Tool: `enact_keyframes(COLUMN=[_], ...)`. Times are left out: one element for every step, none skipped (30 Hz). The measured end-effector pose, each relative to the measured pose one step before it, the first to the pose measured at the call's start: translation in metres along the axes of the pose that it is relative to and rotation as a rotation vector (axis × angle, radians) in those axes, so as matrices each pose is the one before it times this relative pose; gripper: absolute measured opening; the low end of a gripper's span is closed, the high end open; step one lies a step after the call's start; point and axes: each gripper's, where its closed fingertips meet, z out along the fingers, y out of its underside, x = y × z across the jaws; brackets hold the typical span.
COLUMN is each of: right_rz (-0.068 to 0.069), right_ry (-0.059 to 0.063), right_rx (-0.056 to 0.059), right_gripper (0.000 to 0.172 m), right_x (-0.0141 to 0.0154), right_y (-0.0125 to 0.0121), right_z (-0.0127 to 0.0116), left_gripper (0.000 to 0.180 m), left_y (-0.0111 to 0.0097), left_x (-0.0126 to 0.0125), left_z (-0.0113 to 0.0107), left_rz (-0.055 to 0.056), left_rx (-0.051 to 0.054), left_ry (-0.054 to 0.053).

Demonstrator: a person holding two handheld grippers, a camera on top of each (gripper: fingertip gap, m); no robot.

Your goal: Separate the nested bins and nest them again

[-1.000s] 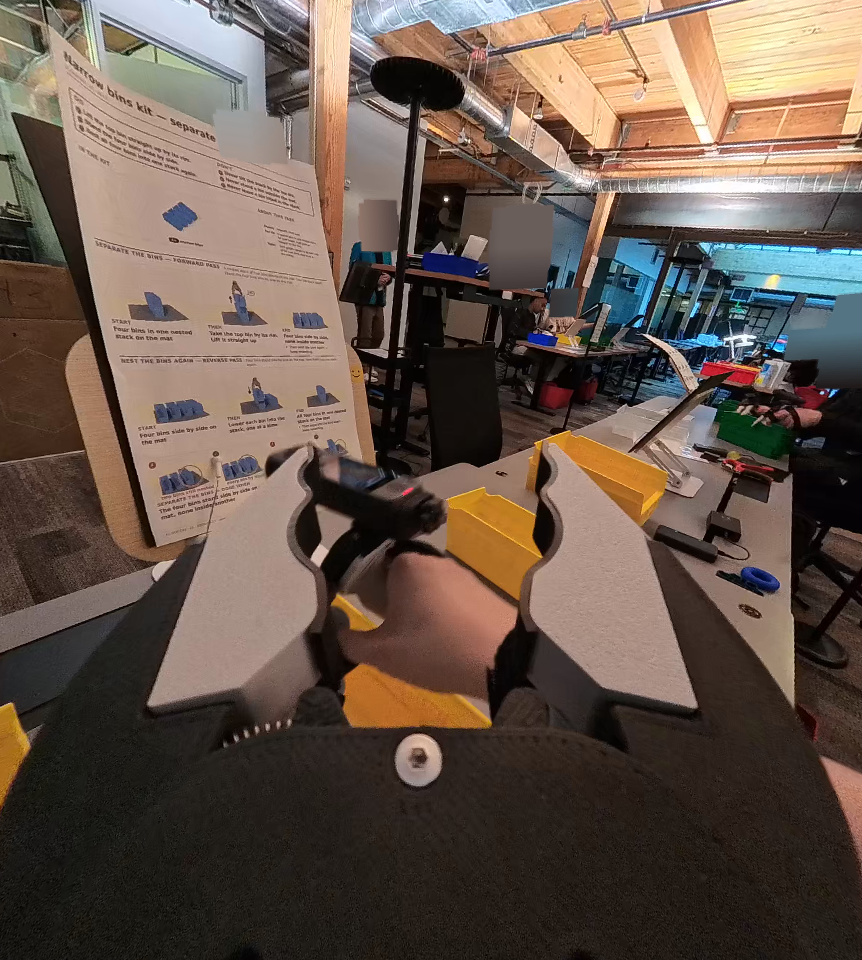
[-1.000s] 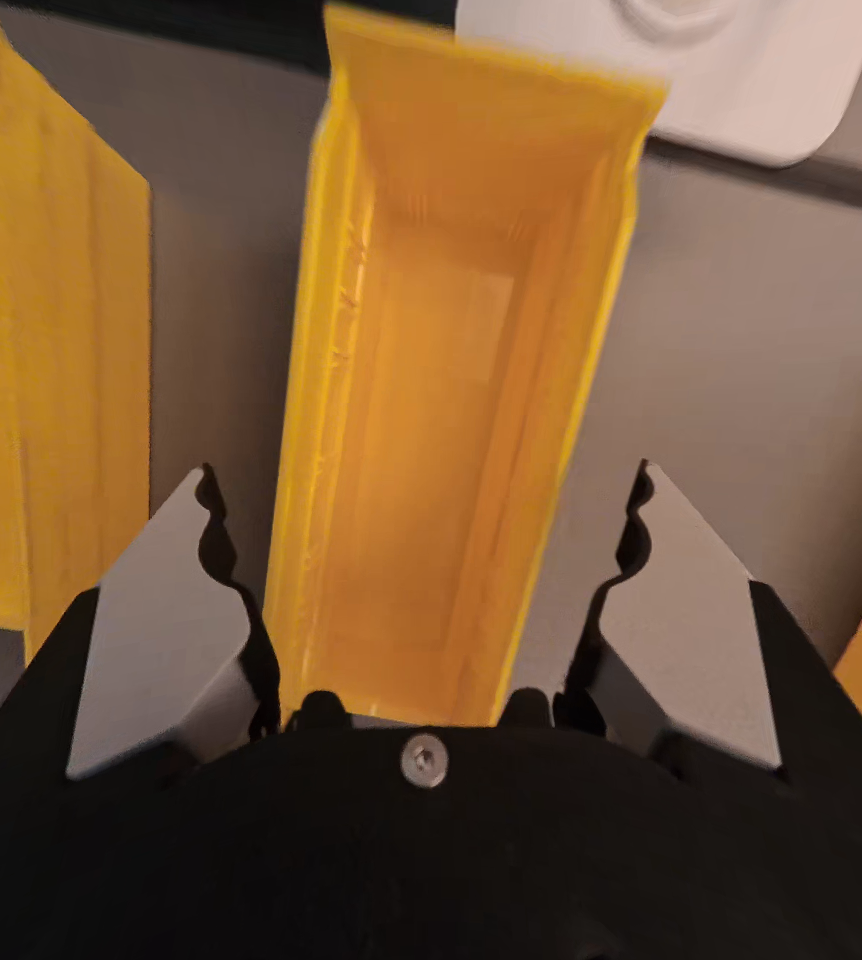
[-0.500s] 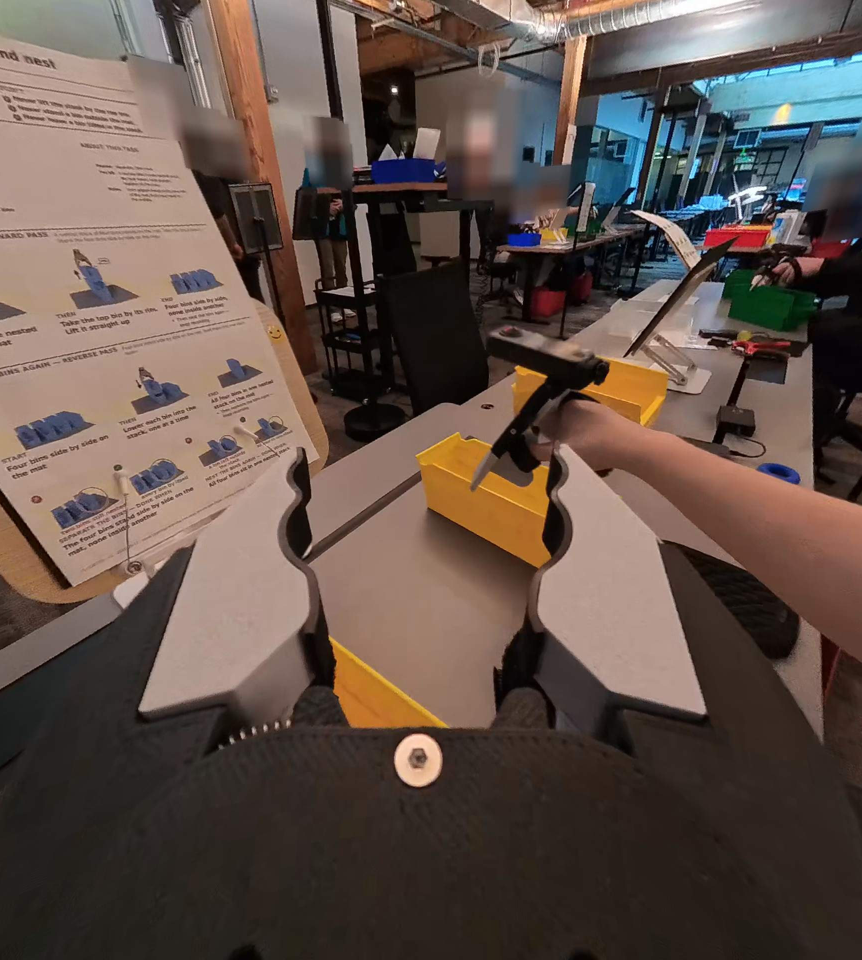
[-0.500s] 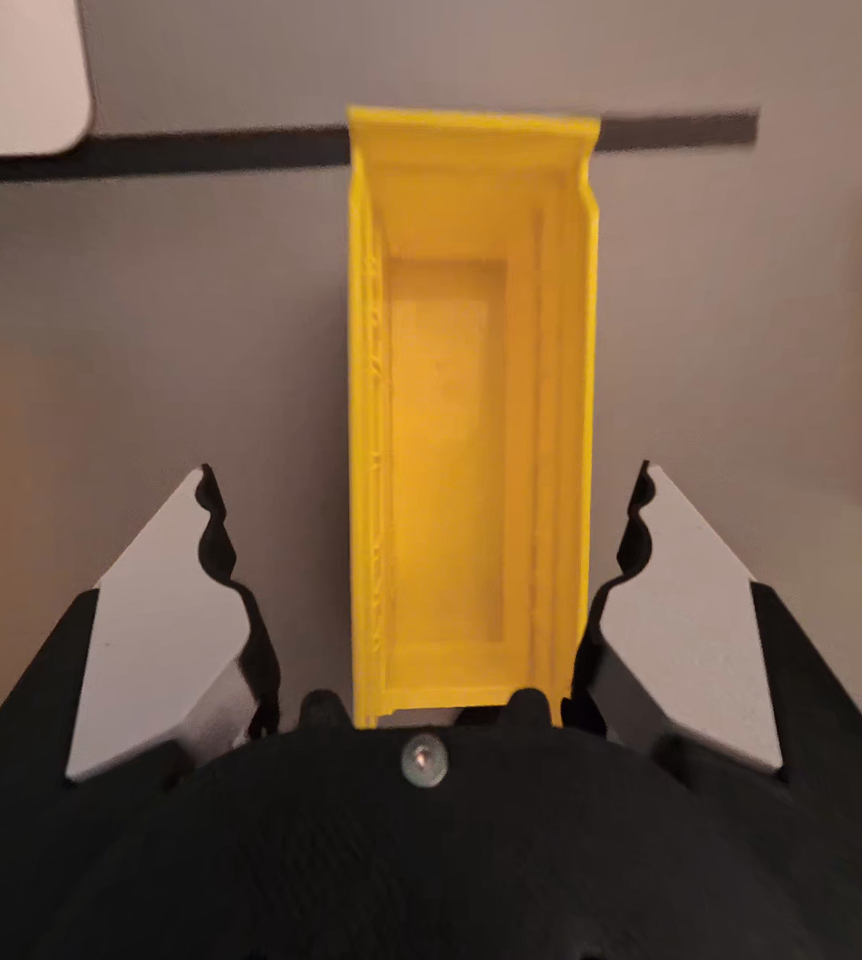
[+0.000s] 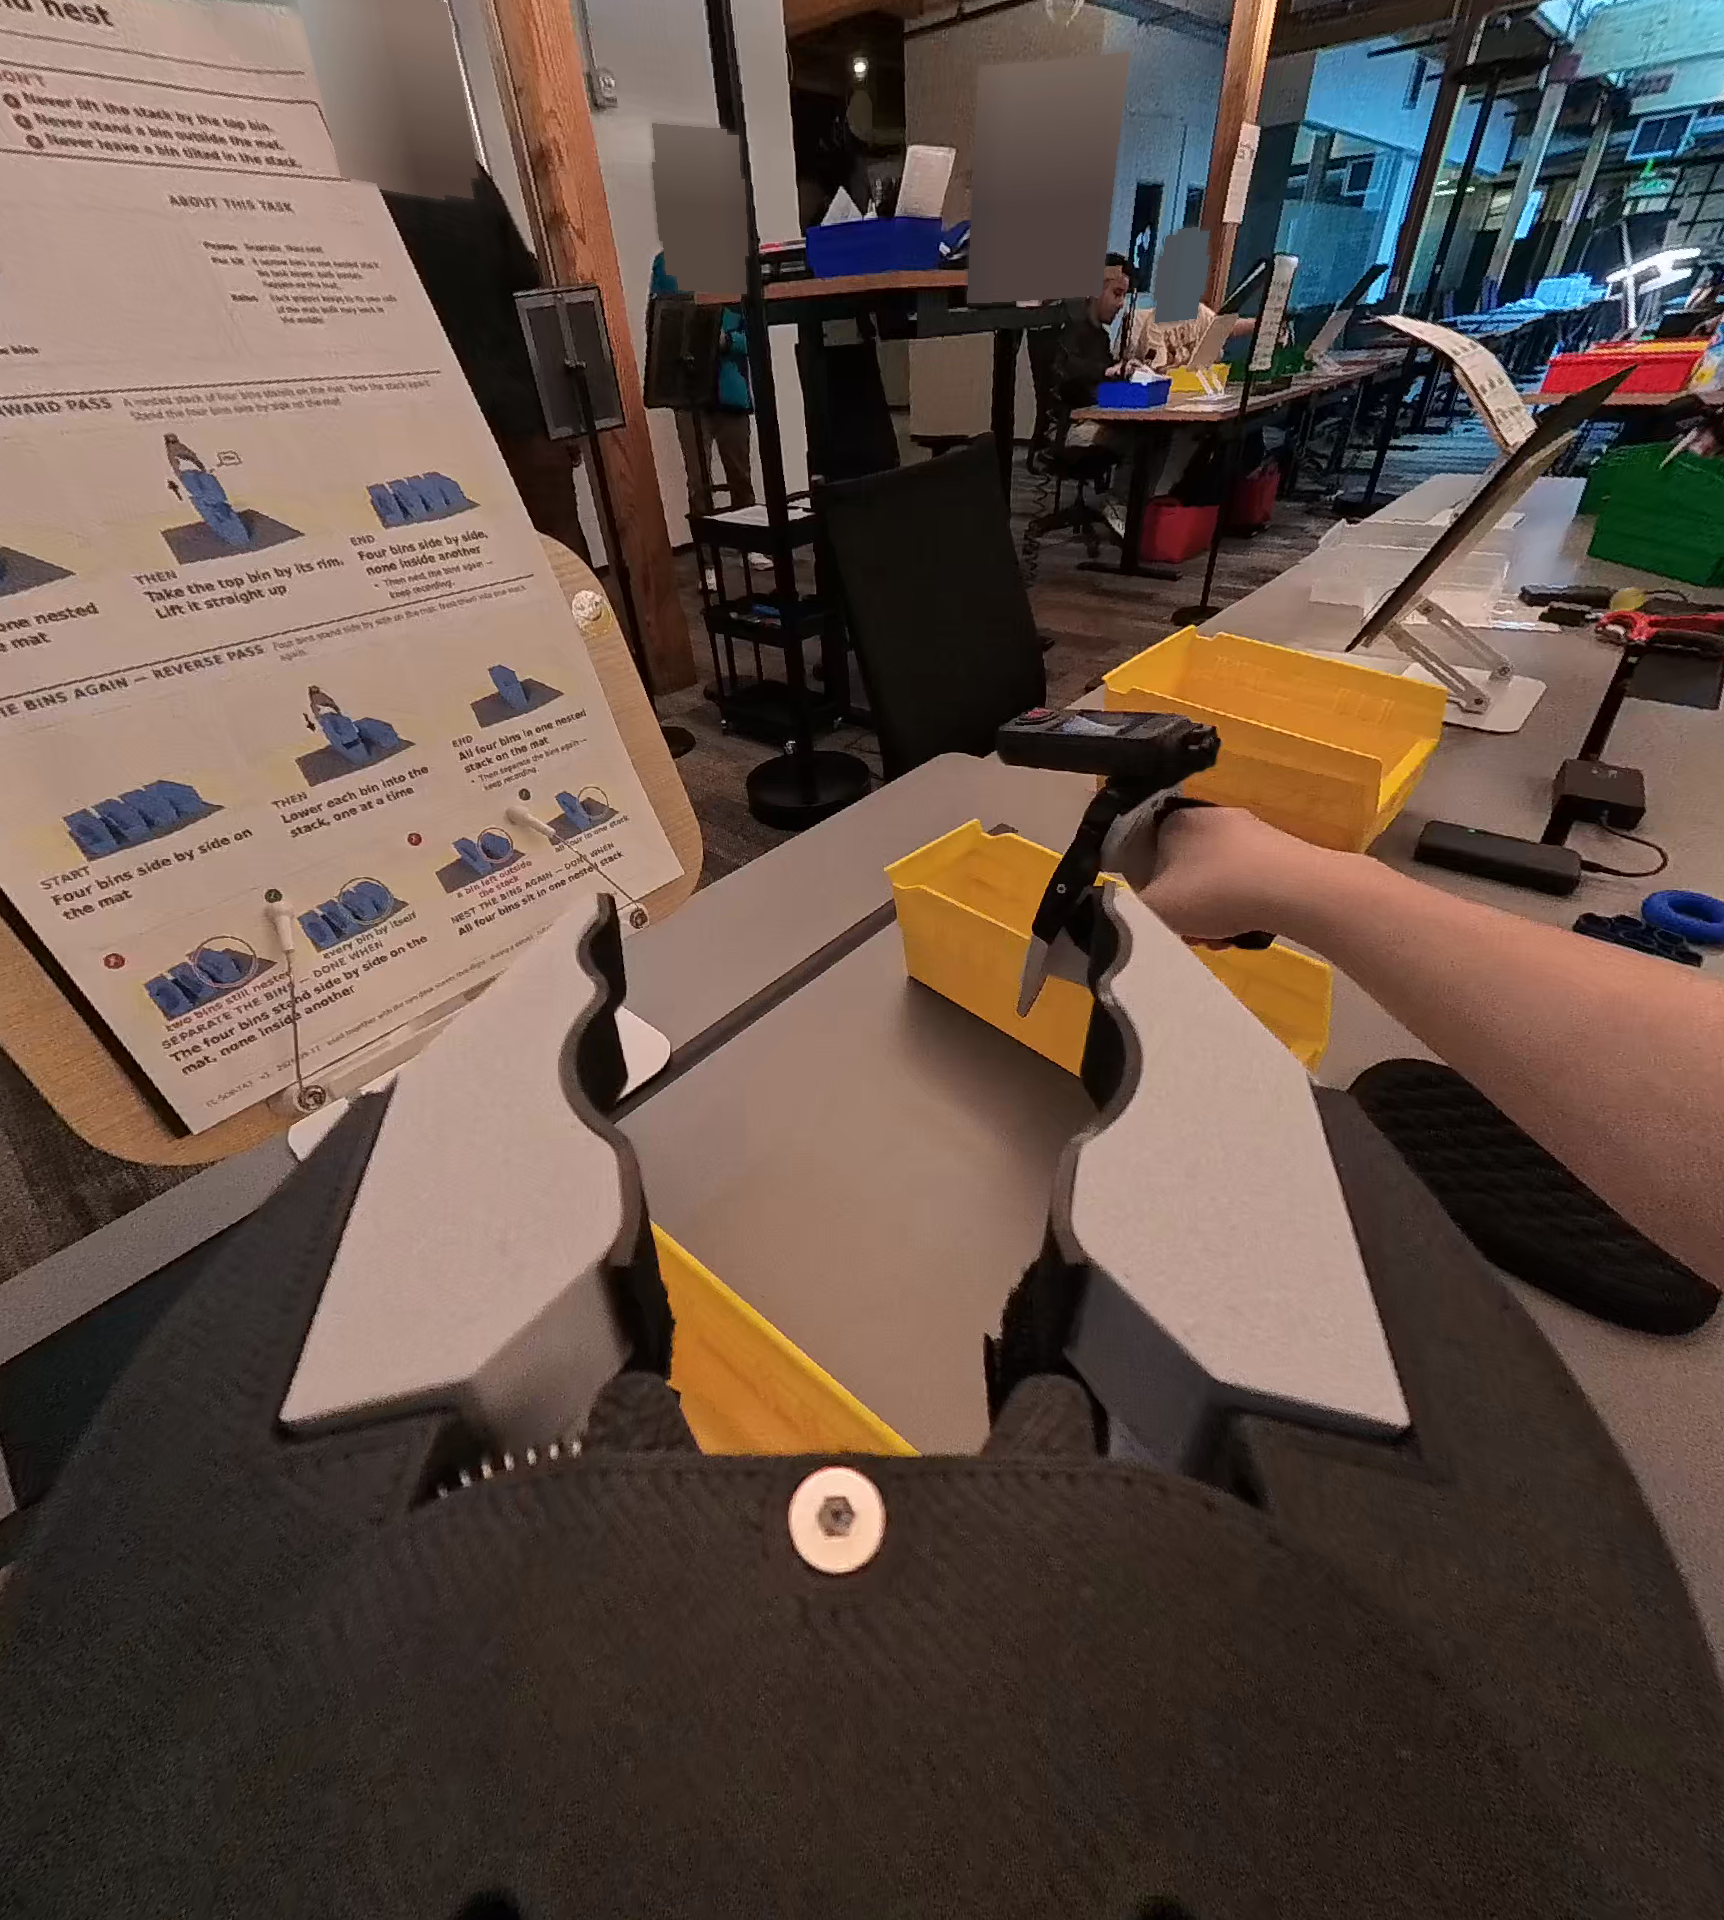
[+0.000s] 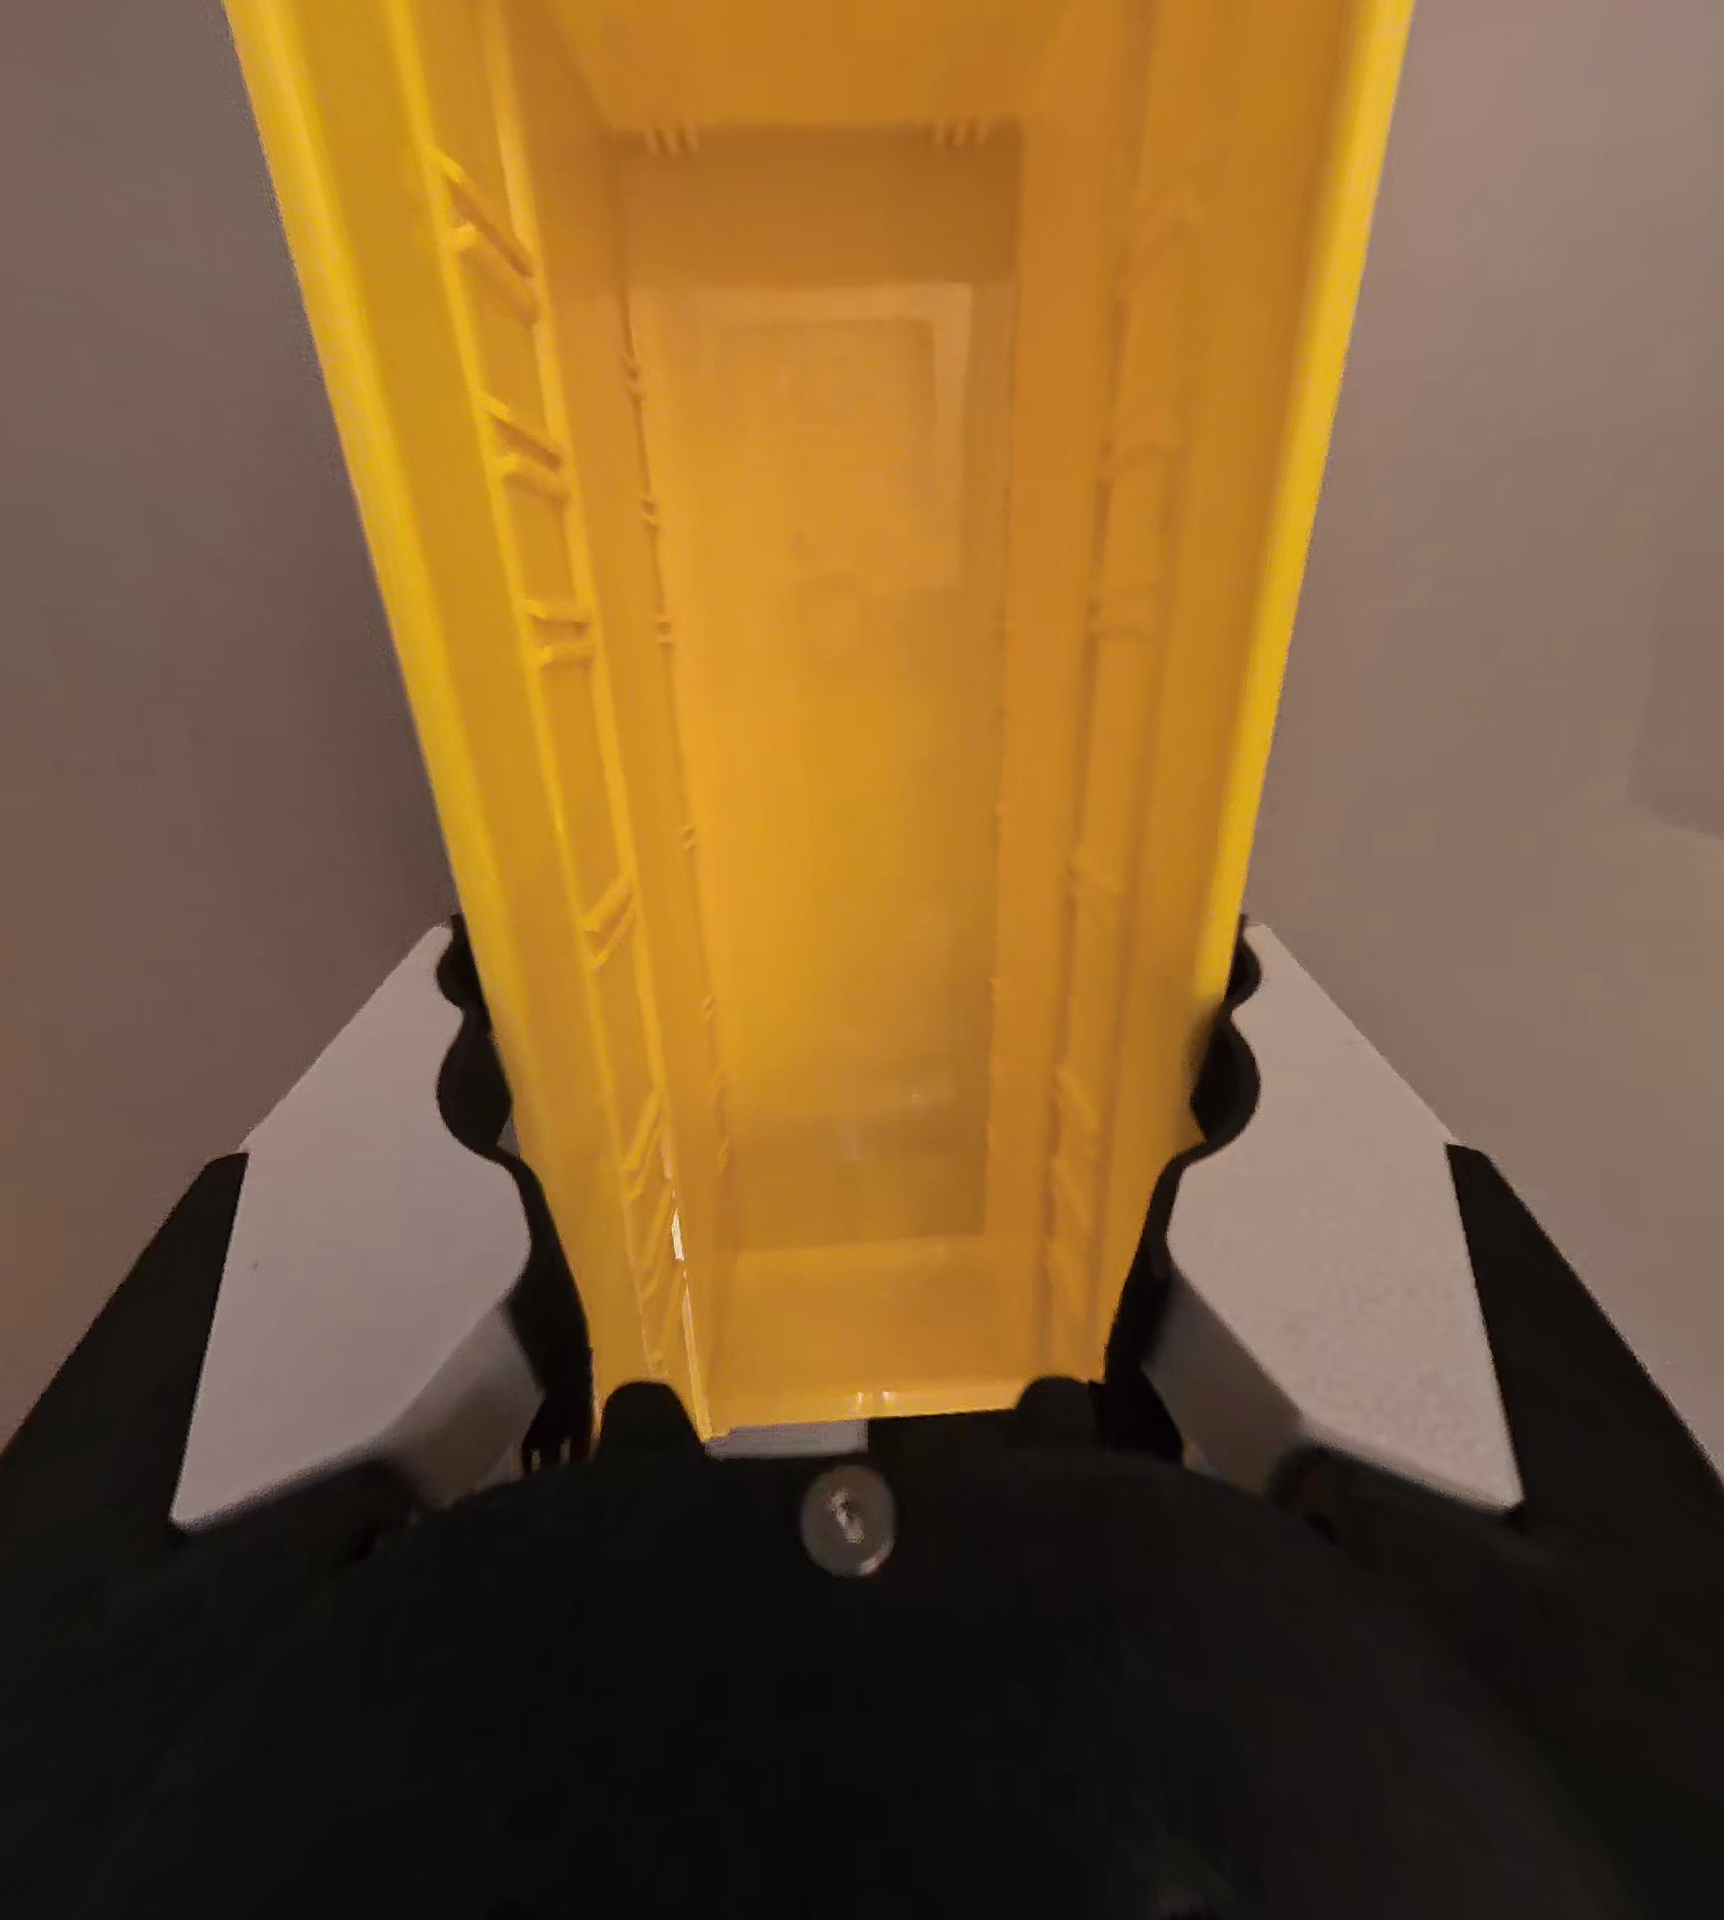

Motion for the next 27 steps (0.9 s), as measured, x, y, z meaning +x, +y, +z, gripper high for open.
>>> enact_keyframes(right_rz=[-0.0054,-0.0047,-0.0079,-0.0044,-0.0015,0.0042,0.0051,0.005,0.0071,0.0062,0.0049,0.0035,0.0027,-0.0013,-0.0019,-0.004,-0.0052,-0.0069,-0.0072,-0.0089,-0.0111,-0.0111,-0.0129,-0.0155,-0.0152,-0.0156,-0.0164], right_ry=[-0.0005,0.0002,0.0006,0.0001,-0.0015,-0.006,-0.0101,-0.0117,-0.0107,-0.009,-0.008,-0.0073,-0.0068,-0.0055,-0.0065,-0.0071,-0.0079,-0.0085,-0.0082,-0.0055,-0.0021,0.0005,0.0014,0.0005,-0.0017,-0.006,-0.0121], right_rx=[-0.0086,-0.0083,-0.004,-0.0003,-0.0021,-0.0022,-0.0028,-0.008,-0.0062,-0.0039,0.0001,-0.0011,0.0016,0.0003,-0.0028,0.0032,0.0056,0.0068,0.0034,0.0046,0.0063,0.0047,0.0052,0.0081,0.0104,0.0125,0.013], right_gripper=[0.132,0.127,0.124,0.121,0.119,0.118,0.117,0.116,0.115,0.115,0.114,0.114,0.113,0.113,0.113,0.113,0.113,0.113,0.113,0.113,0.113,0.113,0.114,0.114,0.114,0.115,0.115], right_x=[0.00025,0.00027,0.00012,0.00012,-0.00016,-0.00065,-0.00124,-0.00155,-0.00166,-0.00164,-0.00177,-0.00229,-0.00266,-0.00324,-0.00414,-0.0049,-0.0056,-0.00627,-0.00714,-0.00767,-0.00833,-0.00923,-0.01058,-0.01222,-0.01425,-0.01638,-0.01856], right_y=[0.00037,0.0008,0.00047,0.00045,0.00109,0.00111,0.00158,0.00236,0.00225,0.00192,0.00148,0.00177,0.00146,0.00177,0.00244,0.0018,0.00146,0.00123,0.00163,0.00146,0.00099,0.00121,0.001,0.0004,-0.00017,-0.00094,-0.00167], right_z=[-0.00106,-0.00104,-0.0008,-0.00071,-0.00079,-0.00078,-0.00099,-0.00128,-0.00187,-0.00261,-0.00335,-0.00383,-0.00454,-0.00511,-0.00512,-0.00558,-0.00607,-0.00622,-0.00647,-0.00679,-0.00744,-0.00788,-0.00846,-0.00888,-0.00914,-0.00926,-0.00878], left_gripper=[0.089,0.089,0.089,0.089,0.089,0.089,0.088,0.088,0.088,0.088,0.088,0.088,0.088,0.087,0.087,0.087,0.087,0.087,0.086,0.086,0.086,0.086,0.086,0.086,0.086,0.086,0.086], left_y=[0.00063,0.00047,0.00043,0.0004,0.00042,-0.00015,-0.00034,-0.00037,-0.0003,-0.00044,-0.00071,-0.00112,-0.00112,-0.00109,-0.00127,-0.00115,-0.00115,-0.00117,-0.0011,-0.00099,-0.00082,-0.00085,-0.00115,-0.00112,-0.00118,-0.00097,-0.00079], left_x=[-0.00001,-0.00011,0.00022,0.00023,0.0002,0.00008,0.0,-0.00035,-0.00056,-0.00075,-0.00089,-0.00107,-0.0011,-0.00107,-0.00105,-0.00114,-0.00122,-0.0012,-0.00099,-0.00086,-0.00094,-0.00117,-0.00151,-0.00197,-0.00242,-0.00316,-0.0035], left_z=[0.00022,0.00021,0.00006,-0.00012,-0.00023,-0.0005,-0.0007,-0.00104,-0.0012,-0.00153,-0.00174,-0.00196,-0.00208,-0.00202,-0.00217,-0.00218,-0.00215,-0.00219,-0.002,-0.00228,-0.00224,-0.00258,-0.00262,-0.0029,-0.00302,-0.00325,-0.00341], left_rz=[0.0009,0.001,0.0005,-0.0004,-0.0009,-0.0008,-0.0009,-0.0014,-0.0014,-0.0022,-0.003,-0.0044,-0.0048,-0.0046,-0.0032,-0.003,-0.0039,-0.005,-0.005,-0.0039,-0.0023,-0.0016,-0.0024,-0.0031,-0.0026,-0.0027,-0.0032], left_rx=[-0.0034,-0.0029,-0.0025,-0.0029,-0.0021,0.0002,0.0018,0.0016,0.0013,0.0019,0.0041,0.0057,0.0064,0.006,0.0065,0.0062,0.006,0.0061,0.006,0.0051,0.0038,0.004,0.0054,0.0058,0.0053,0.0045,0.0037], left_ry=[0.0003,0.0007,0.0018,0.0027,0.0029,0.0028,0.0024,0.0015,0.0013,0.0008,0.0005,0.0005,0.0006,0.0006,0.0004,-0.0001,-0.0005,0.0001,0.0009,0.0007,-0.0004,-0.002,-0.0036,-0.0052,-0.0078,-0.0107,-0.0118])
